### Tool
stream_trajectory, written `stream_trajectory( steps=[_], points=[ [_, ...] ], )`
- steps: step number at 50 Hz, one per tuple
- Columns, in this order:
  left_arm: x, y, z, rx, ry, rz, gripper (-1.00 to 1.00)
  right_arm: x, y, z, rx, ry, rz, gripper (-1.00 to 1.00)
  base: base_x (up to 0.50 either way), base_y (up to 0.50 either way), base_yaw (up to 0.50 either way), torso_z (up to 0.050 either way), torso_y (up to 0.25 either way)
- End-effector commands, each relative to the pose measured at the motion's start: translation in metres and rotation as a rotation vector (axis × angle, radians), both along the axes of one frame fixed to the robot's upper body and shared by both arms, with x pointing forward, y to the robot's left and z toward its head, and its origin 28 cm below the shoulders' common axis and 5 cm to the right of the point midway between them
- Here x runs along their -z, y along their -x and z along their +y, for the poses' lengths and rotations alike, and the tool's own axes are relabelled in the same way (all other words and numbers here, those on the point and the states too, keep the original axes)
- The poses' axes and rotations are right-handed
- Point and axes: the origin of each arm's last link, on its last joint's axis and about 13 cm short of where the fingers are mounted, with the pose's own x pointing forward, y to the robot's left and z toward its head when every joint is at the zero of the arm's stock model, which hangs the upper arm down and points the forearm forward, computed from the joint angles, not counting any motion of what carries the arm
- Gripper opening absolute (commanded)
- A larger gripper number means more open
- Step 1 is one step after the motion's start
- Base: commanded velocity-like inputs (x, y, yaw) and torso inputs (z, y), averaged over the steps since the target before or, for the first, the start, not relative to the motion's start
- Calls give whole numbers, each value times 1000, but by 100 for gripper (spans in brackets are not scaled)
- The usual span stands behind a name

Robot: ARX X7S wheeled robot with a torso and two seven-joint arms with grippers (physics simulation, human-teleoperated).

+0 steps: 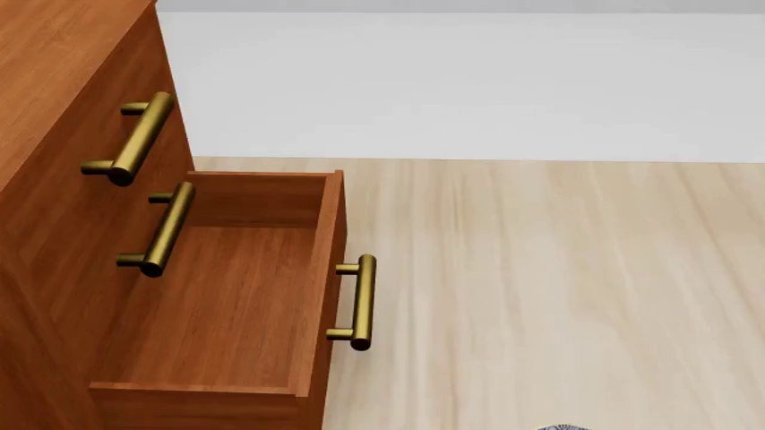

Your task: Put the wine bottle in the bottom drawer of the cabinet.

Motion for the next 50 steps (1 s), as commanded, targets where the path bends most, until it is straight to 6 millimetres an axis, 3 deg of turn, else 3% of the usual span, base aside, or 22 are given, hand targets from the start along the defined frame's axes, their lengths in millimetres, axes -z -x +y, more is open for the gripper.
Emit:
stream_trajectory(
  steps=[1, 36, 50],
  points=[
    [-2, 1, -1, 1, 2, 0, 100, 6, -6, -3, 2, -12, 15, 100, 0, 0, 0, 0, 0],
    [-4, 1, -2, 8, 0, 0, 100, 19, -19, -15, 19, -20, 46, 100, 0, 0, 0, 0, 0],
    [8, -3, 4, 10, 2, 4, 100, 19, -26, -15, 8, -23, 45, 100, 0, 0, 0, 0, 0]
  ],
)
